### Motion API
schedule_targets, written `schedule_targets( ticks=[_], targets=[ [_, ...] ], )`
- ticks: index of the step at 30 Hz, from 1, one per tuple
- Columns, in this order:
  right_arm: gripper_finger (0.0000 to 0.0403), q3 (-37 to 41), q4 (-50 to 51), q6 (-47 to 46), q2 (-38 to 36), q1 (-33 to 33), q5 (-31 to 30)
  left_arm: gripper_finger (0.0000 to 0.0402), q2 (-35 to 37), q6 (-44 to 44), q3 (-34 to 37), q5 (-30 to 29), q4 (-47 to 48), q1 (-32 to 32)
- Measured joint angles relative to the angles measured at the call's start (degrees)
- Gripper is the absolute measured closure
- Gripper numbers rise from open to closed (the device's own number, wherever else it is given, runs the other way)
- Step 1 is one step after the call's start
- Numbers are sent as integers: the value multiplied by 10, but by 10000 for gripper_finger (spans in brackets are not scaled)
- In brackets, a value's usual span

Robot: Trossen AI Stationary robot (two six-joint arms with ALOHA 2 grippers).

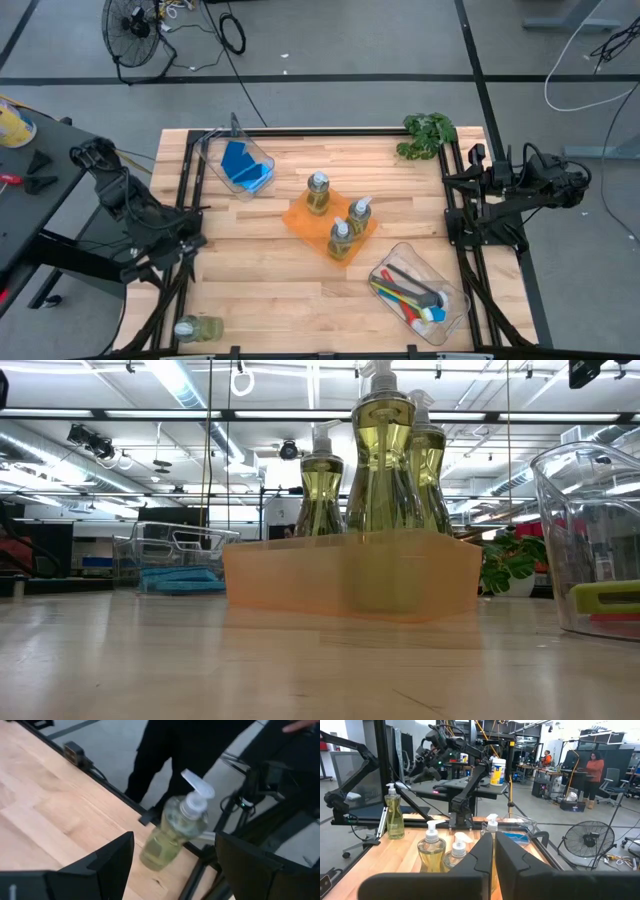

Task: Pick & Place Kitchen Sink Supplies
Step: Put the yellow dish soap into the orange bin

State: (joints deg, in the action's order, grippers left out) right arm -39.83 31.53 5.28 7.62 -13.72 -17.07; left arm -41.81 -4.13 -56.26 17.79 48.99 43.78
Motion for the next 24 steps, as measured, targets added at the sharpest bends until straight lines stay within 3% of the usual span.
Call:
schedule_targets(
  ticks=[12, 24],
  targets=[
    [382, 0, 0, 0, 0, 0, 0, 118, 18, 3, 85, -24, -31, 60],
    [382, 0, 0, 0, 0, 0, 0, 118, 17, 0, 135, -77, -156, 86]
  ],
)
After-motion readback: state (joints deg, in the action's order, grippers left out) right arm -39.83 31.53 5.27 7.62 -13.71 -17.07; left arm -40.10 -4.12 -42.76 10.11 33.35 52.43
